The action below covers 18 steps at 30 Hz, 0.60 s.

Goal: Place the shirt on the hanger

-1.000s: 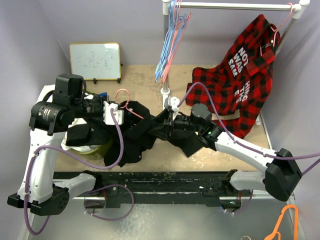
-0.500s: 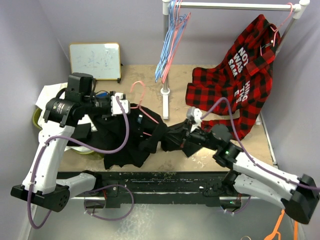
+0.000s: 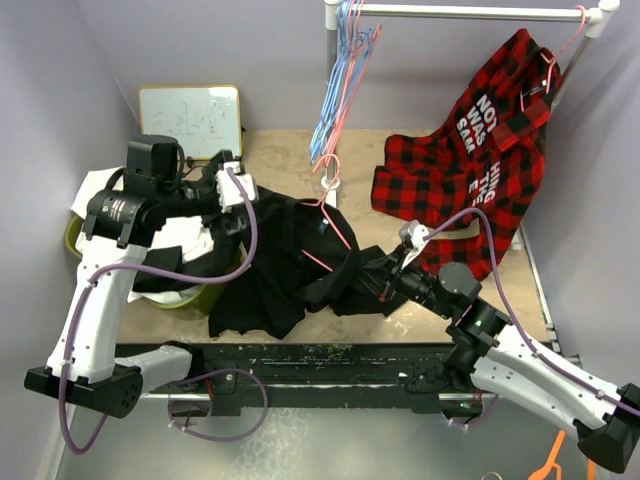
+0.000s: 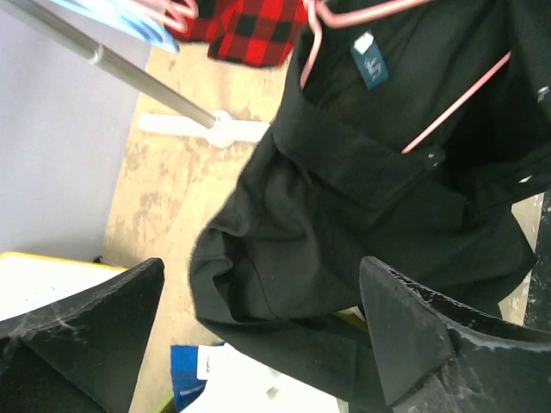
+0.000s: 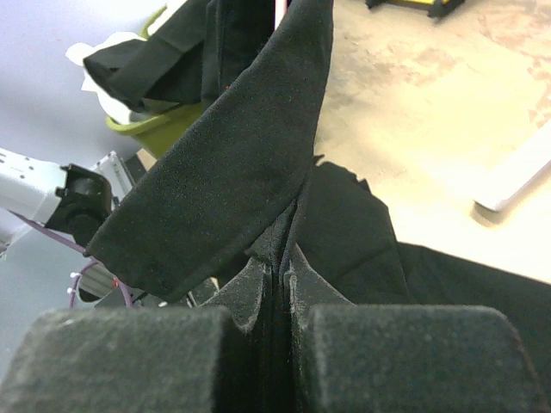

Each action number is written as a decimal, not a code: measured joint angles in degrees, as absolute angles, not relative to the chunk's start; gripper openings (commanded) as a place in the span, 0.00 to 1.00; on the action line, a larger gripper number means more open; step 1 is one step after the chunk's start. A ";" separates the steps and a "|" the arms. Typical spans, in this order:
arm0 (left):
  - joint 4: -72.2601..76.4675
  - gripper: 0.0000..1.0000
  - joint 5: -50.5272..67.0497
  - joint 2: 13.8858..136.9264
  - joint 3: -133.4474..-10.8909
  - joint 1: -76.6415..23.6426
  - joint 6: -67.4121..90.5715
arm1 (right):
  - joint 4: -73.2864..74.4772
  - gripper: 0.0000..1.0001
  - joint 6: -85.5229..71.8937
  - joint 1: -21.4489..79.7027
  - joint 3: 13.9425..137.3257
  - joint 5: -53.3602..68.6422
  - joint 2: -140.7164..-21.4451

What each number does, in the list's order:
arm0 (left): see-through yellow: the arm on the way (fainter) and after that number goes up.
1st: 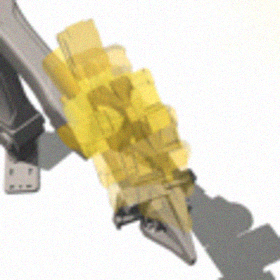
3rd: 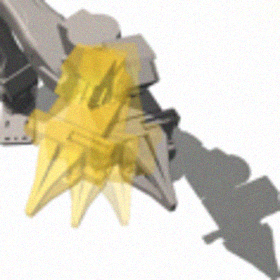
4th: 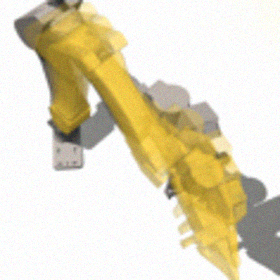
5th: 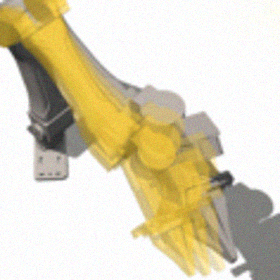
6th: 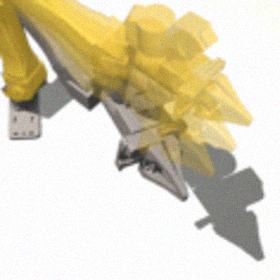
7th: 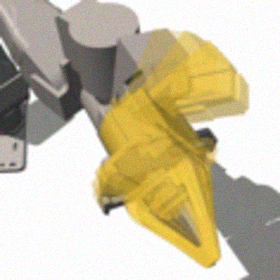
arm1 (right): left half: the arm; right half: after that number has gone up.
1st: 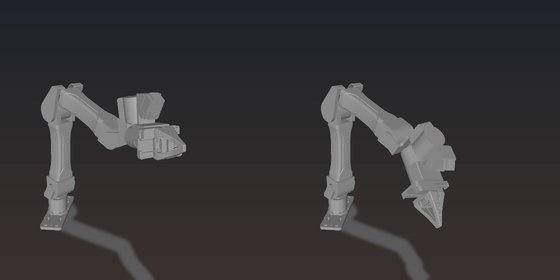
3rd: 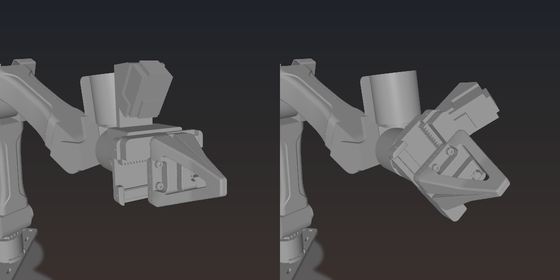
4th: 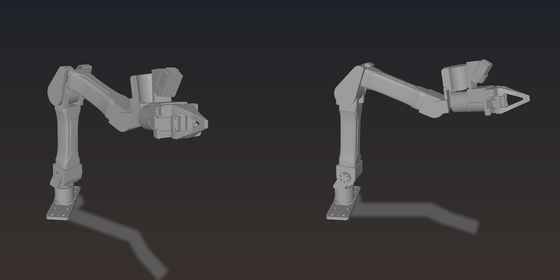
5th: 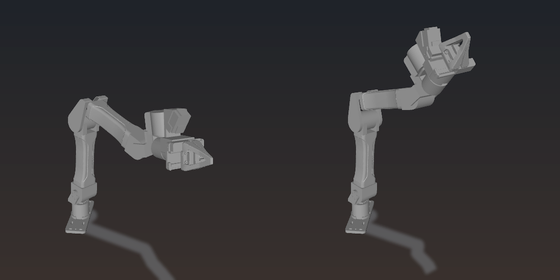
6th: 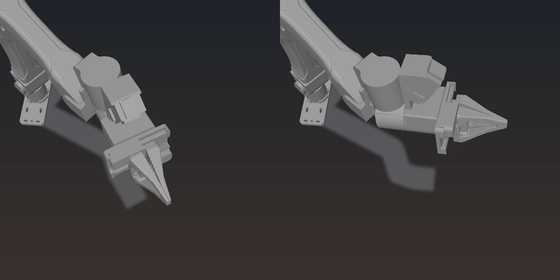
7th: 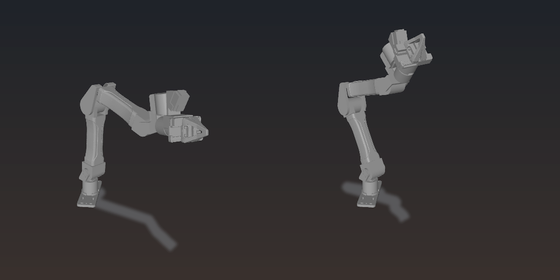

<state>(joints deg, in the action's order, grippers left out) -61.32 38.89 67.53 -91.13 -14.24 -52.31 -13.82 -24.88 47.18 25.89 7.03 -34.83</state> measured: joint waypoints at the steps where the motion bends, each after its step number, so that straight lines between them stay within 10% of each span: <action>1: -61.63 0.99 39.86 67.68 -91.98 -14.24 -51.29 | -12.75 0.00 -25.58 47.18 25.89 6.52 -34.83; 18: -57.19 0.99 28.36 67.57 -105.21 -13.74 -25.21 | 17.87 0.00 -38.52 47.18 31.20 -10.04 -20.08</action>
